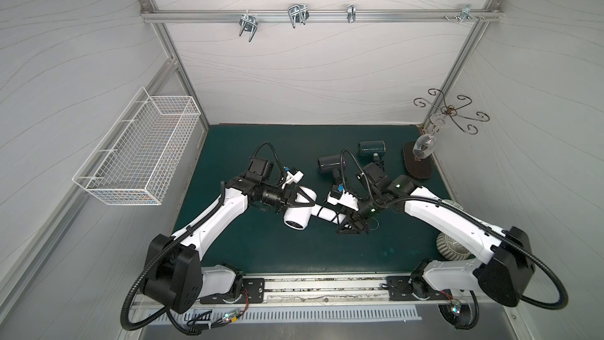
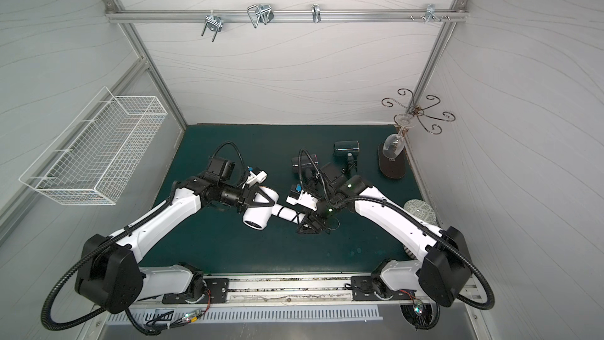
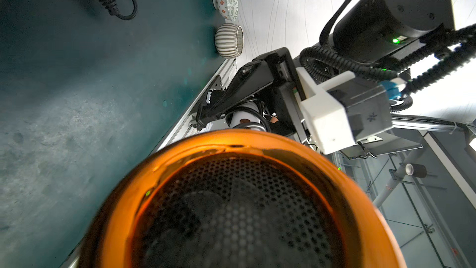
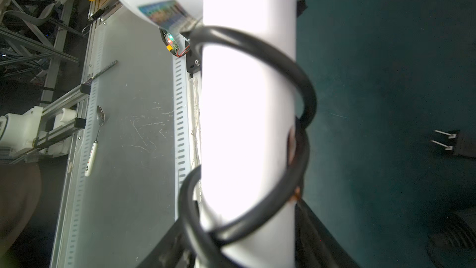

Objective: Wrap the cord around the hair dryer
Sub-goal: Place the hair dryer at the center of the board.

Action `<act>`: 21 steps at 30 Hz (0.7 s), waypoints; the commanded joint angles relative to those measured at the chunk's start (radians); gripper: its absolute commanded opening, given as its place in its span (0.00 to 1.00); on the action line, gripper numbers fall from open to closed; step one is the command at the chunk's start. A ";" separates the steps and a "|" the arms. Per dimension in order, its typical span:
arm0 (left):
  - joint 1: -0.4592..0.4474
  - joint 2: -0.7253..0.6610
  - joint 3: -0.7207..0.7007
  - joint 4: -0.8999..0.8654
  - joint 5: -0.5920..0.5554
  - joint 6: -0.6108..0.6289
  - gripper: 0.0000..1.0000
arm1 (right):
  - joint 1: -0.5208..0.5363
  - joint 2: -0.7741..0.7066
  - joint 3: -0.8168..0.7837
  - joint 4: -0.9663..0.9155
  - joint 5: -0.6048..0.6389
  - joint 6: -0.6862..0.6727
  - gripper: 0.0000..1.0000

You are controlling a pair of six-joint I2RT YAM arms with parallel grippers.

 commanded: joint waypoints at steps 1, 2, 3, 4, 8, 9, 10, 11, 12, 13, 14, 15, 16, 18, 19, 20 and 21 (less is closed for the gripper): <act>0.015 0.013 0.103 0.034 0.086 0.069 0.00 | 0.004 0.035 0.025 -0.058 -0.072 -0.026 0.51; 0.015 0.020 0.110 0.025 0.086 0.080 0.00 | 0.003 0.043 0.029 -0.057 -0.081 -0.025 0.48; 0.015 0.025 0.118 0.017 0.086 0.091 0.00 | 0.003 0.049 0.031 -0.056 -0.091 -0.022 0.44; 0.015 0.033 0.126 0.005 0.086 0.101 0.00 | 0.005 0.053 0.035 -0.054 -0.100 -0.019 0.40; 0.015 0.069 0.172 -0.105 0.072 0.207 0.00 | 0.004 0.067 0.034 -0.027 -0.155 0.006 0.23; 0.015 0.077 0.183 -0.129 0.068 0.231 0.00 | 0.004 0.074 0.034 -0.019 -0.170 0.015 0.19; 0.015 0.086 0.195 -0.155 0.059 0.254 0.00 | 0.005 0.082 0.032 -0.009 -0.188 0.023 0.14; 0.016 0.093 0.204 -0.172 0.051 0.269 0.00 | 0.004 0.092 0.031 0.002 -0.208 0.036 0.10; 0.015 0.098 0.213 -0.186 0.043 0.284 0.00 | 0.004 0.099 0.029 0.016 -0.224 0.049 0.05; 0.015 0.104 0.221 -0.199 0.034 0.294 0.00 | 0.004 0.105 0.026 0.034 -0.243 0.065 0.00; 0.015 0.112 0.229 -0.214 0.020 0.303 0.00 | 0.004 0.111 0.022 0.053 -0.254 0.086 0.00; 0.015 0.116 0.237 -0.230 0.007 0.316 0.00 | 0.005 0.115 0.019 0.069 -0.259 0.101 0.00; 0.015 0.123 0.248 -0.257 -0.016 0.335 0.00 | 0.004 0.115 0.014 0.088 -0.260 0.120 0.00; 0.015 0.135 0.271 -0.310 -0.070 0.369 0.04 | 0.005 0.111 0.001 0.132 -0.248 0.159 0.00; 0.015 0.140 0.282 -0.335 -0.101 0.385 0.14 | 0.004 0.109 -0.007 0.155 -0.242 0.176 0.00; 0.015 0.144 0.291 -0.350 -0.136 0.389 0.26 | 0.004 0.106 -0.015 0.173 -0.234 0.193 0.00; 0.015 0.142 0.296 -0.356 -0.182 0.389 0.42 | 0.003 0.106 -0.024 0.195 -0.227 0.212 0.00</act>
